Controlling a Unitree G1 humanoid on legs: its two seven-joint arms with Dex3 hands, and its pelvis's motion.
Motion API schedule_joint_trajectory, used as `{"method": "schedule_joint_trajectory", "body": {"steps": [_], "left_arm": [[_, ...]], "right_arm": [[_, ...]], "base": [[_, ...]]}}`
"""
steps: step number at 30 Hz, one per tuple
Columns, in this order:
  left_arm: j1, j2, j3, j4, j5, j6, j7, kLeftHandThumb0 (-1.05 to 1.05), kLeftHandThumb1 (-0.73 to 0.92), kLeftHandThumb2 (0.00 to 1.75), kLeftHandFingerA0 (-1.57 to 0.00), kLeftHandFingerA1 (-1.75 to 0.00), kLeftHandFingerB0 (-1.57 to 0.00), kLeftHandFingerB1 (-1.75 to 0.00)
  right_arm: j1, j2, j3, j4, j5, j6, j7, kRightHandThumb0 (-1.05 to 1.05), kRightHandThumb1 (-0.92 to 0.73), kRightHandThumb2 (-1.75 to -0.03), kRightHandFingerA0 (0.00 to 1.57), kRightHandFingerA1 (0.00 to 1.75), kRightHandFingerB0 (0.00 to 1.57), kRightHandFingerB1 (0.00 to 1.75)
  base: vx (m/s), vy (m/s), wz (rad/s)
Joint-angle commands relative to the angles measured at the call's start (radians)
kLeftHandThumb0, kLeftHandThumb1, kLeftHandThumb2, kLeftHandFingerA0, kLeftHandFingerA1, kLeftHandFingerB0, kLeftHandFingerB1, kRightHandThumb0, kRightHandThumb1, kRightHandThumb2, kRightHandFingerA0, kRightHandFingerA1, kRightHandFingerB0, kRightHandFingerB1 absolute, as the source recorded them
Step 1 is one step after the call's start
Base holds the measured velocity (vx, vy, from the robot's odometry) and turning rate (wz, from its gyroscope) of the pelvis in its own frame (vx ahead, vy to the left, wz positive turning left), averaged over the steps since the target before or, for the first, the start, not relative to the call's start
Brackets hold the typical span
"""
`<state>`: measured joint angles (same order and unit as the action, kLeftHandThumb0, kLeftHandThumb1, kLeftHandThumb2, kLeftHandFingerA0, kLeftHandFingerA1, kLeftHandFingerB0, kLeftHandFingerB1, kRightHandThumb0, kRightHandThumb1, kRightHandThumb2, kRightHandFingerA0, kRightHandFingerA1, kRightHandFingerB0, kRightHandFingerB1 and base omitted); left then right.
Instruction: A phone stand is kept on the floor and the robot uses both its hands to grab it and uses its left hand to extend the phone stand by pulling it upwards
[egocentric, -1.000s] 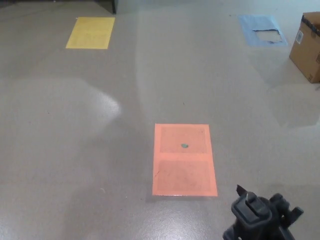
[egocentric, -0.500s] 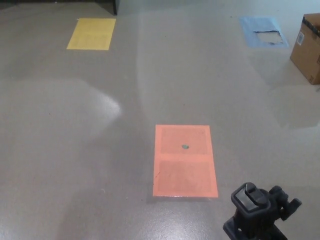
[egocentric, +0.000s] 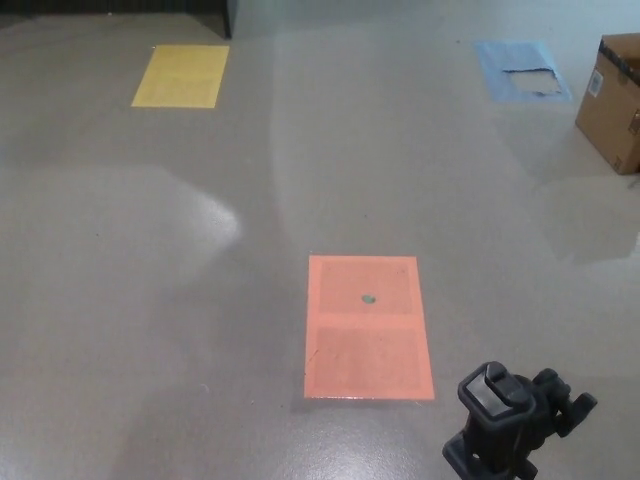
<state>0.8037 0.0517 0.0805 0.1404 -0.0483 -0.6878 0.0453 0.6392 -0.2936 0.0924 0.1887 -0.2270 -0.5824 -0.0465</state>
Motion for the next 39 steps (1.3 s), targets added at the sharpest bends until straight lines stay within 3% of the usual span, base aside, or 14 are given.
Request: {"method": "schedule_joint_trajectory", "body": {"steps": [1, 3, 8, 9, 10, 21, 22, 24, 25, 28, 29, 30, 31, 39], "left_arm": [[0.027, 0.001, 0.02, 0.039, -0.094, -0.141, -0.076, -0.78, 0.91, 0.67, -0.18, -0.29, -0.22, -0.29], [0.026, 0.011, 0.031, 0.067, -0.061, -0.165, -0.069, -0.77, 0.92, 0.69, -0.19, -0.29, -0.22, -0.28], [0.028, 0.015, 0.049, 0.069, -0.052, -0.168, -0.064, -0.78, 0.92, 0.69, -0.23, -0.29, -0.26, -0.29], [0.03, 0.015, 0.05, 0.066, -0.054, -0.162, -0.066, -0.78, 0.91, 0.68, -0.25, -0.29, -0.27, -0.29], [0.03, 0.017, 0.051, 0.069, -0.056, -0.164, -0.07, -0.76, 0.92, 0.68, -0.25, -0.3, -0.27, -0.29], [-0.023, 0.012, 0.061, 0.142, -0.054, -0.22, -0.102, -0.74, 0.91, 0.68, -0.27, -0.3, -0.28, -0.29], [-0.018, 0.007, 0.059, 0.136, -0.057, -0.215, -0.102, -0.74, 0.71, 1.06, -0.19, -0.45, -0.21, -0.44], [-0.011, 0.003, 0.061, 0.127, -0.057, -0.213, -0.104, -0.74, 0.72, 1.07, -0.18, -0.45, -0.21, -0.45], [-0.009, 0.004, 0.061, 0.124, -0.058, -0.21, -0.107, -0.76, 0.89, 0.68, -0.27, -0.3, -0.29, -0.29], [-0.01, -0.002, 0.066, 0.13, -0.057, -0.216, -0.107, -0.75, 0.9, 0.67, -0.27, -0.31, -0.28, -0.3], [-0.007, -0.003, 0.066, 0.124, -0.055, -0.207, -0.107, -0.75, 0.71, 1.06, -0.18, -0.45, -0.21, -0.44], [-0.007, -0.004, 0.065, 0.121, -0.054, -0.203, -0.108, -0.75, 0.71, 1.06, -0.18, -0.45, -0.21, -0.44], [-0.005, -0.002, 0.066, 0.117, -0.052, -0.202, -0.11, -0.76, 0.9, 0.68, -0.26, -0.29, -0.28, -0.29], [-0.01, -0.003, 0.076, 0.12, -0.05, -0.225, -0.119, -0.74, 0.91, 0.68, -0.27, -0.3, -0.28, -0.29]], "right_arm": [[0.077, 0.053, -0.097, 0.124, 0.135, -0.354, -0.063, -1.0, -0.72, -1.07, 0.0, 0.04, 0.0, 0.01], [0.058, 0.058, -0.139, 0.161, 0.009, -0.373, -0.169, -0.9, -0.66, -1.07, 0.01, 0.13, 0.0, 0.1], [-0.001, 0.056, -0.14, 0.253, -0.027, -0.39, -0.18, -0.88, -0.66, -1.07, 0.02, 0.14, 0.0, 0.12], [-0.006, 0.046, -0.139, 0.257, -0.034, -0.372, -0.176, -0.9, -0.86, -0.66, 0.0, 0.16, 0.0, 0.13], [-0.009, 0.03, -0.137, 0.254, -0.047, -0.344, -0.168, -0.96, -0.72, -1.1, 0.0, 0.09, 0.0, 0.08], [-0.054, 0.026, -0.146, 0.318, -0.077, -0.385, -0.175, -0.9, -0.69, -1.06, 0.0, 0.14, 0.0, 0.12], [-0.048, 0.025, -0.146, 0.308, -0.071, -0.373, -0.166, -0.92, -0.7, -1.07, 0.0, 0.12, 0.0, 0.11], [-0.043, 0.027, -0.147, 0.3, -0.074, -0.364, -0.164, -0.9, -0.69, -1.08, 0.0, 0.14, 0.0, 0.13], [-0.043, 0.028, -0.145, 0.301, -0.066, -0.362, -0.157, -0.97, -0.71, -1.08, 0.0, 0.08, 0.0, 0.07], [-0.044, 0.026, -0.147, 0.304, -0.075, -0.368, -0.161, -0.92, -0.7, -1.08, 0.0, 0.13, 0.0, 0.11], [-0.044, 0.025, -0.149, 0.305, -0.078, -0.37, -0.164, -0.93, -0.71, -1.07, 0.0, 0.1, 0.0, 0.09], [-0.044, 0.025, -0.15, 0.306, -0.084, -0.37, -0.167, -0.93, -0.71, -1.07, 0.0, 0.1, 0.0, 0.09], [-0.045, 0.025, -0.148, 0.307, -0.082, -0.369, -0.164, -0.97, -0.73, -1.08, 0.0, 0.08, 0.0, 0.06], [-0.035, 0.03, -0.154, 0.288, -0.106, -0.351, -0.182, -0.92, -0.71, -1.09, 0.01, 0.13, 0.0, 0.1]], "base": [[0.0, 0.0, 0.0], [0.0, 0.0, 0.0], [0.0, 0.0, 0.0], [0.0, 0.0, 0.0], [0.0, 0.0, 0.0], [0.0, 0.0, 0.0], [0.0, 0.0, 0.0], [0.0, 0.0, 0.0], [0.0, 0.0, 0.0], [0.0, 0.0, 0.0], [0.0, 0.0, 0.0], [0.0, 0.0, 0.0], [0.0, 0.0, 0.0], [0.0, 0.0, 0.0]]}}
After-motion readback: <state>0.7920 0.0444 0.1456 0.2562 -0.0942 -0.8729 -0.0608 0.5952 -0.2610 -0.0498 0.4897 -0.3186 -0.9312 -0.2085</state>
